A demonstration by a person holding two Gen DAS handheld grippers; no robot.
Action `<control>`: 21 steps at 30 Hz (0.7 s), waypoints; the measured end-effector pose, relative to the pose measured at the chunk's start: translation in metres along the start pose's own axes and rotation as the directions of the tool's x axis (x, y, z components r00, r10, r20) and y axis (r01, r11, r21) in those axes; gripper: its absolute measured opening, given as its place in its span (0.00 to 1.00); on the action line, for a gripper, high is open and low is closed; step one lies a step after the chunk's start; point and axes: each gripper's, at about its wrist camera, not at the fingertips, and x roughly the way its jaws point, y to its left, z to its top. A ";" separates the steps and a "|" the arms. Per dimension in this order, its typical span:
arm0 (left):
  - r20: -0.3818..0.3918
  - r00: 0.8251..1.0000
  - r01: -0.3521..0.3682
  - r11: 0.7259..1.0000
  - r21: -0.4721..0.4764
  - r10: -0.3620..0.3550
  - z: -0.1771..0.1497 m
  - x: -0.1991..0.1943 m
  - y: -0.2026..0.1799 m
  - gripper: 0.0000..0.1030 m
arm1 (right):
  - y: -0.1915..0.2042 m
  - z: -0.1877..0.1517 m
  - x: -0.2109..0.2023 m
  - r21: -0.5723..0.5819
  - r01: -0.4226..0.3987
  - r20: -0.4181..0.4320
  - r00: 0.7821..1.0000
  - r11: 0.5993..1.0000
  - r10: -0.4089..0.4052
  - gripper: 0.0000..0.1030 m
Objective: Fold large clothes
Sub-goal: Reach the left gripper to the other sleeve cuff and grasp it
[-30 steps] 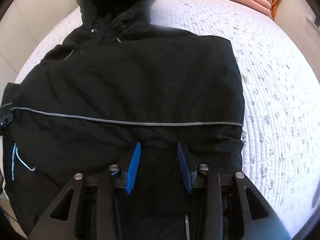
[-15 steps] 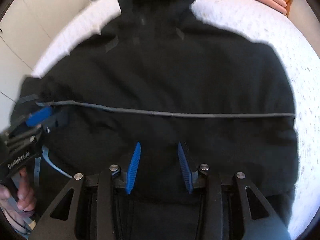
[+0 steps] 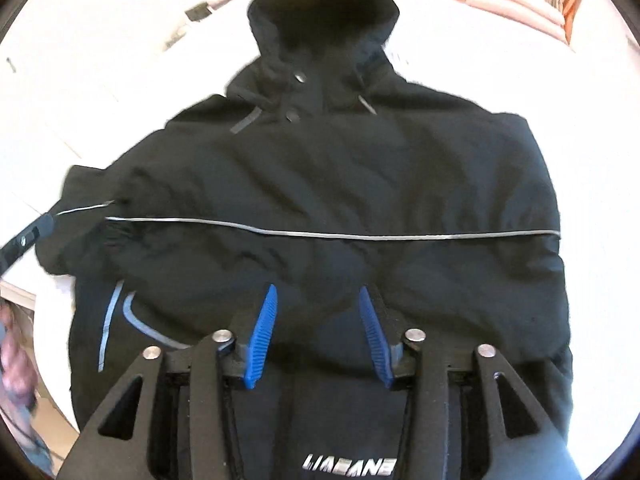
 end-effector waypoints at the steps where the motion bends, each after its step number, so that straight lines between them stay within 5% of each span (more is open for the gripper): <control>1: 0.010 0.999 -0.035 0.998 -0.053 0.035 0.002 -0.013 0.036 0.60 | 0.006 -0.003 -0.007 -0.016 -0.001 0.008 1.000 1.000 0.001 0.54; 3: 0.014 0.995 -0.092 0.987 -0.128 0.095 0.003 -0.028 0.094 0.60 | 0.016 -0.013 -0.012 -0.044 0.002 -0.007 1.000 0.999 -0.002 0.55; 6: 0.009 0.966 -0.249 0.939 -0.237 0.259 0.003 -0.048 0.183 0.60 | 0.030 -0.028 -0.010 -0.084 -0.007 -0.032 0.999 0.996 0.005 0.56; 9: -0.012 0.956 -0.274 0.877 -0.396 0.293 0.000 -0.056 0.264 0.60 | 0.035 -0.040 -0.001 -0.115 0.015 -0.045 0.999 0.993 -0.021 0.55; 12: -0.034 0.958 -0.264 0.830 -0.492 0.284 -0.005 -0.047 0.315 0.60 | 0.040 -0.052 0.013 -0.120 0.019 -0.087 0.996 0.993 -0.029 0.55; 15: -0.059 0.979 -0.192 0.779 -0.597 0.196 -0.016 -0.025 0.356 0.60 | 0.037 -0.063 0.025 -0.117 0.023 -0.132 0.990 0.993 -0.039 0.55; 21: -0.072 0.984 -0.171 0.742 -0.648 0.164 -0.030 0.008 0.380 0.60 | 0.029 -0.067 0.028 -0.098 0.002 -0.153 0.988 0.995 -0.017 0.57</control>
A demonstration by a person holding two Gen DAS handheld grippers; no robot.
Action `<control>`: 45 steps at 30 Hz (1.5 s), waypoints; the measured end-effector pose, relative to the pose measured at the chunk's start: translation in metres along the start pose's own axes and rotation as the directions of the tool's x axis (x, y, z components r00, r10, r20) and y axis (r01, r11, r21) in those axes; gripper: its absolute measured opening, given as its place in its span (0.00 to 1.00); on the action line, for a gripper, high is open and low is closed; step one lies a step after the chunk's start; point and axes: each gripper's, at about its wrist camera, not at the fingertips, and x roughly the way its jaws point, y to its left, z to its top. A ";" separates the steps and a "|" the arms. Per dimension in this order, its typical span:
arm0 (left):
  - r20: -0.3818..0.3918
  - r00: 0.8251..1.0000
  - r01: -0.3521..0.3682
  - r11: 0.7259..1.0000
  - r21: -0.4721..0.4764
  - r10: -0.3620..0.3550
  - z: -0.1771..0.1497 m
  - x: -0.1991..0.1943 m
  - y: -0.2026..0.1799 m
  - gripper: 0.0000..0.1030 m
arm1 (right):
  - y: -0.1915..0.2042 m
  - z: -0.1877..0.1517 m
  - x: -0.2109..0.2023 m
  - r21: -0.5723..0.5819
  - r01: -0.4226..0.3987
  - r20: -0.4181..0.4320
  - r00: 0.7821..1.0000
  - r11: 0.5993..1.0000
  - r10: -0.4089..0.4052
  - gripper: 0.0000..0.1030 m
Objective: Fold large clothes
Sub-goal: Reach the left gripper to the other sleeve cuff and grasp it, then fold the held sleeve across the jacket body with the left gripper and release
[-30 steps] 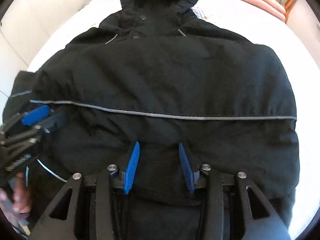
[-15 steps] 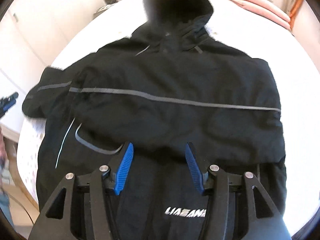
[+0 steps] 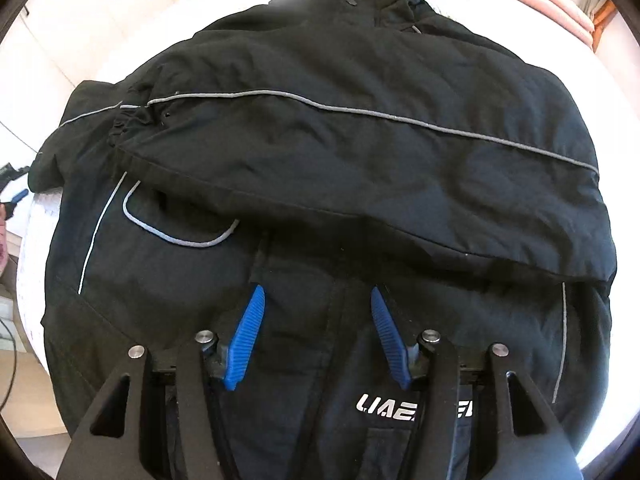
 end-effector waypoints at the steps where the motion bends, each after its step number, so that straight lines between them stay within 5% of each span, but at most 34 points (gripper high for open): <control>1: 0.000 1.000 0.006 1.000 -0.011 -0.006 0.000 0.003 0.002 0.60 | -0.001 0.000 0.000 0.001 -0.001 -0.003 1.000 1.000 0.001 0.57; 5: -0.003 1.000 0.028 0.999 -0.020 -0.028 -0.001 0.015 0.003 0.57 | 0.000 -0.001 0.000 -0.014 0.017 0.000 1.000 1.000 -0.017 0.58; 6: 0.000 0.999 0.042 0.999 -0.006 -0.042 -0.001 0.016 0.000 0.43 | 0.000 0.000 0.000 -0.014 0.020 0.001 1.000 1.000 -0.020 0.58; 9: 0.020 0.999 0.038 0.998 0.058 -0.039 0.000 0.010 -0.010 0.24 | 0.001 0.001 0.002 -0.015 0.020 -0.011 1.000 1.000 -0.020 0.58; 18: 0.148 0.985 0.044 0.953 0.300 -0.092 -0.030 -0.066 -0.078 0.18 | 0.002 0.003 0.009 0.003 0.004 -0.003 1.000 1.000 -0.004 0.62; 25: 0.162 0.966 0.078 0.822 0.563 -0.203 -0.086 -0.115 -0.187 0.16 | -0.005 0.007 0.008 0.050 -0.024 0.008 1.000 0.998 0.024 0.62; 31: 0.072 0.937 0.173 0.636 0.752 -0.341 -0.161 -0.140 -0.295 0.15 | -0.013 0.006 -0.005 0.079 -0.109 0.030 0.994 0.991 0.107 0.62; 35: -0.003 0.925 0.226 0.540 0.811 -0.381 -0.207 -0.135 -0.345 0.15 | -0.023 0.002 -0.012 0.095 -0.137 0.036 0.990 0.986 0.134 0.62; 45: -0.228 0.903 0.378 0.425 0.822 -0.364 -0.332 -0.059 -0.402 0.15 | -0.031 -0.009 -0.017 0.116 -0.159 0.049 0.987 0.980 0.155 0.62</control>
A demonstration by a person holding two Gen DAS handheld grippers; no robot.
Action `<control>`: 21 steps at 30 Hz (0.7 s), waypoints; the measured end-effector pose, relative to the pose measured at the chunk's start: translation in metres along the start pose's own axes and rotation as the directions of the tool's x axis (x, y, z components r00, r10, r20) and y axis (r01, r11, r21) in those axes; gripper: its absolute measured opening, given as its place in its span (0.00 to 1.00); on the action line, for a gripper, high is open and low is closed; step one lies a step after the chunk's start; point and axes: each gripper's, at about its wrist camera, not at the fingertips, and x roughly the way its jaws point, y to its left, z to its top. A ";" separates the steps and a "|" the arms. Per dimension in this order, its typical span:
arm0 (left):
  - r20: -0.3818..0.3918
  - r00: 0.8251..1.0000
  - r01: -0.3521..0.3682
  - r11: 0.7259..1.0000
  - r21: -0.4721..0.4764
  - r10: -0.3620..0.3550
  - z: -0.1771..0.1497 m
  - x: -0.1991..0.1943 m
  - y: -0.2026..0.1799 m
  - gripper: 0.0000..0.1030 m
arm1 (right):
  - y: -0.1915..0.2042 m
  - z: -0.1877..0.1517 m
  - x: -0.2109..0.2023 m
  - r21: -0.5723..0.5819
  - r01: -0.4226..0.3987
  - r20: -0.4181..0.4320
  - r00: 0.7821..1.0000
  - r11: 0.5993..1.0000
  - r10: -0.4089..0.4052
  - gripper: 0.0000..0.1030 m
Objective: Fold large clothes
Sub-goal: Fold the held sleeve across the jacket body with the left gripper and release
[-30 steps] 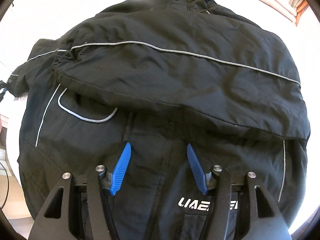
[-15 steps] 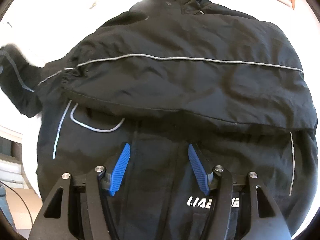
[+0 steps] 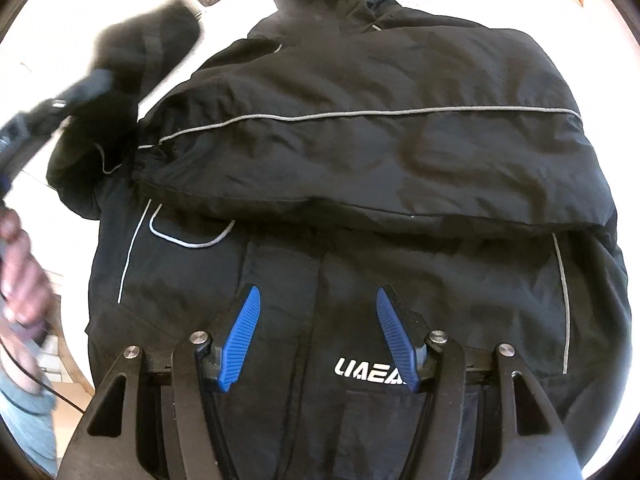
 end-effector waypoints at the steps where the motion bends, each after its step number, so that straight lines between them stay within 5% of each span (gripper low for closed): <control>1: -0.033 0.999 0.000 1.000 0.009 0.000 -0.010 0.018 -0.008 0.15 | 0.000 0.000 0.000 -0.003 -0.003 -0.001 1.000 1.000 0.003 0.62; 3: -0.083 0.996 -0.012 1.000 0.012 0.013 -0.027 0.043 -0.015 0.15 | -0.002 0.000 -0.001 -0.013 -0.003 0.002 1.000 1.000 0.003 0.62; 7: -0.140 0.987 0.071 0.994 -0.078 -0.082 -0.049 0.063 -0.002 0.18 | -0.008 0.004 -0.009 -0.019 -0.004 0.018 1.000 1.000 0.004 0.62; 12: -0.128 0.968 0.195 0.968 -0.155 -0.216 -0.048 0.038 0.004 0.59 | -0.013 0.027 -0.020 0.014 -0.046 0.063 0.997 0.999 0.045 0.62; 21: -0.038 0.985 0.159 0.969 -0.188 -0.170 -0.045 -0.040 0.032 0.61 | 0.018 0.096 -0.005 0.054 -0.181 0.115 0.978 0.982 0.174 0.75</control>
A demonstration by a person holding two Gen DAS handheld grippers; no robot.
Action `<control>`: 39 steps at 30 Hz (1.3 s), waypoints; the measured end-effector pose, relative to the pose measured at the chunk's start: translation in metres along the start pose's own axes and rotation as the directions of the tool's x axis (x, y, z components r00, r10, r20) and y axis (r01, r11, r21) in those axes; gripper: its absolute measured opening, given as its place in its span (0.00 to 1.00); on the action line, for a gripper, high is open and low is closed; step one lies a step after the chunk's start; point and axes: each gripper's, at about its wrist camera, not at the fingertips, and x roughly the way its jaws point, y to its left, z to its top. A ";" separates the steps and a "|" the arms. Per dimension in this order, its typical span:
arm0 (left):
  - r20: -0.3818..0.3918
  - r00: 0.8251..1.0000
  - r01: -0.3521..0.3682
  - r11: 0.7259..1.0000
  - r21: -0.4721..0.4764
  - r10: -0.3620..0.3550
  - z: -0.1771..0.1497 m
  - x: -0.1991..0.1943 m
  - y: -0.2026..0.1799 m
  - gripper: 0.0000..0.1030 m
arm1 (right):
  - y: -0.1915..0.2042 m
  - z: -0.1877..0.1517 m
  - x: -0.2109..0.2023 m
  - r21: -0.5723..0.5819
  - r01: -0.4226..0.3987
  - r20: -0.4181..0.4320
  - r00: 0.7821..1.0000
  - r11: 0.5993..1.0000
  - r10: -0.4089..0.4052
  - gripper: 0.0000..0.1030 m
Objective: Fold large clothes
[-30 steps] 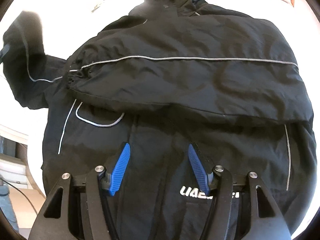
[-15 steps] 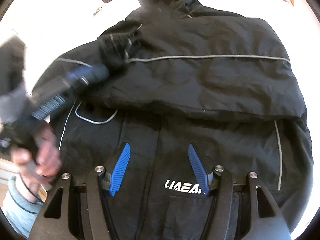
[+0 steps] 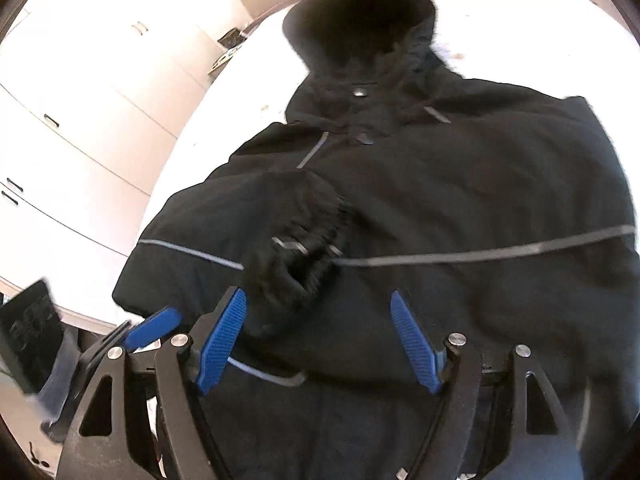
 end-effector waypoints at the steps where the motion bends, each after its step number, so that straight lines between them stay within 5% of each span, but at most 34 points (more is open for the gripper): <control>1: 0.015 1.000 -0.013 1.000 -0.005 0.013 0.001 -0.008 0.004 0.61 | 0.002 0.004 0.007 0.003 -0.005 -0.006 1.000 1.000 0.005 0.75; 5: 0.049 0.996 -0.072 0.997 -0.016 0.072 0.005 -0.030 0.021 0.61 | 0.003 0.011 0.036 0.063 -0.026 -0.039 0.999 0.998 0.028 0.74; 7: 0.058 0.990 -0.125 0.992 -0.020 0.126 0.008 -0.035 0.027 0.61 | 0.004 0.010 0.044 0.065 -0.066 -0.050 0.996 0.996 0.070 0.47; 9: 0.070 0.983 -0.170 0.985 -0.020 0.171 0.012 -0.037 0.031 0.61 | 0.012 0.010 0.045 0.019 -0.045 -0.048 0.998 0.999 0.046 0.32; 16: 0.102 0.962 -0.250 0.967 -0.053 0.255 0.035 -0.036 0.037 0.61 | 0.044 0.007 -0.036 -0.143 0.091 0.158 0.985 0.986 -0.068 0.29; 23: -0.004 0.961 -0.277 0.961 0.008 0.277 0.040 0.024 0.028 0.57 | -0.003 0.012 -0.124 -0.089 0.326 0.328 0.902 0.941 -0.281 0.29; 27: -0.122 0.947 -0.289 0.954 0.083 0.298 0.033 0.070 0.020 0.28 | -0.057 0.011 -0.128 0.027 0.353 0.281 0.895 0.935 -0.346 0.29; 31: -0.162 0.913 -0.351 0.924 0.154 0.374 0.025 0.100 0.015 0.27 | -0.108 0.001 -0.082 0.077 0.396 0.147 0.903 0.915 -0.403 0.29; 33: -0.167 0.911 -0.350 0.922 0.167 0.377 0.026 0.101 0.013 0.27 | -0.126 -0.007 -0.054 0.071 0.435 0.091 0.893 0.898 -0.440 0.30; 39: -0.163 0.909 -0.349 0.915 0.202 0.383 0.026 0.101 0.009 0.27 | -0.143 -0.011 -0.041 0.102 0.402 0.048 0.912 0.910 -0.409 0.31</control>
